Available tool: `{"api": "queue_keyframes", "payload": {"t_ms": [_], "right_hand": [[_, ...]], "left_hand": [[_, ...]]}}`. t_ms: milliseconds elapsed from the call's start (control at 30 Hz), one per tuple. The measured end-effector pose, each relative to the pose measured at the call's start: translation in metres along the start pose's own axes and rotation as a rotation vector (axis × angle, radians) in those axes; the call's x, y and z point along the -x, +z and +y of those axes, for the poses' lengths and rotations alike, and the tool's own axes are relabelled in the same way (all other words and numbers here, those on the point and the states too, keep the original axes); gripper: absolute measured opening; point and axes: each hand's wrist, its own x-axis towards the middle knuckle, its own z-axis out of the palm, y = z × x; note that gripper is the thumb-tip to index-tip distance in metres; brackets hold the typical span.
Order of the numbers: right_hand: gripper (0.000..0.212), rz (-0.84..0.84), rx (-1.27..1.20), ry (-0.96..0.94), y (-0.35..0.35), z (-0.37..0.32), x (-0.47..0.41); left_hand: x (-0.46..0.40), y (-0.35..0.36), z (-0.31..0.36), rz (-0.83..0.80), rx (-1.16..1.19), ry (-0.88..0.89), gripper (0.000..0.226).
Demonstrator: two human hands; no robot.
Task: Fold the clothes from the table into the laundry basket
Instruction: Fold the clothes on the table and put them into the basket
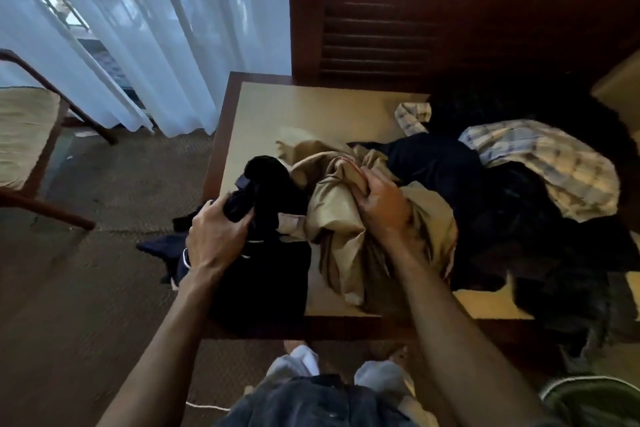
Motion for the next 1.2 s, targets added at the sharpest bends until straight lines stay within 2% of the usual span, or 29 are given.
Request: {"api": "queue_keyframes", "payload": {"t_ms": [100,200,333,433,467,533,600,667,767,933,1100,1200], "right_hand": [[0.041,0.135,-0.142,0.101,-0.060,0.003,0.024],[0.035,0.270,-0.205,0.168,-0.121,0.009,0.055],[0.053,0.316,-0.219,0.253,-0.210,0.032,0.113],[0.061,0.539,-0.222,0.221,-0.271,0.062,0.172],[0.064,0.569,-0.201,0.266,-0.290,0.075,0.194],[0.062,0.570,-0.207,0.386,-0.319,0.101,0.240],[0.051,0.632,-0.233,0.456,-0.339,0.126,0.288],[0.050,0.707,-0.207,0.520,-0.353,0.145,0.330],[0.060,0.805,-0.150,0.653,-0.367,0.167,0.379],[0.045,0.916,-0.068,0.822,-0.381,0.204,0.436],[0.035,1.039,-0.056,0.910,-0.396,0.244,0.468],[0.032,1.113,-0.037,0.981,-0.415,0.267,0.482]], "left_hand": [[0.024,-0.011,0.057,0.027,0.131,0.134,0.034],[0.057,-0.009,0.123,-0.012,0.207,0.309,0.034],[0.116,0.020,0.206,-0.150,0.266,0.522,0.050],[0.166,0.060,0.256,-0.278,0.292,0.664,0.038],[0.185,0.075,0.271,-0.321,0.293,0.709,0.038],[0.225,0.105,0.298,-0.403,0.290,0.792,0.044],[0.268,0.132,0.323,-0.482,0.275,0.872,0.050],[0.311,0.159,0.342,-0.549,0.253,0.935,0.054],[0.365,0.197,0.363,-0.658,0.226,0.984,0.051],[0.422,0.241,0.384,-0.822,0.166,0.998,0.051],[0.444,0.285,0.416,-1.018,0.140,0.982,0.013],[0.441,0.315,0.436,-1.084,0.155,0.945,0.016]]}}
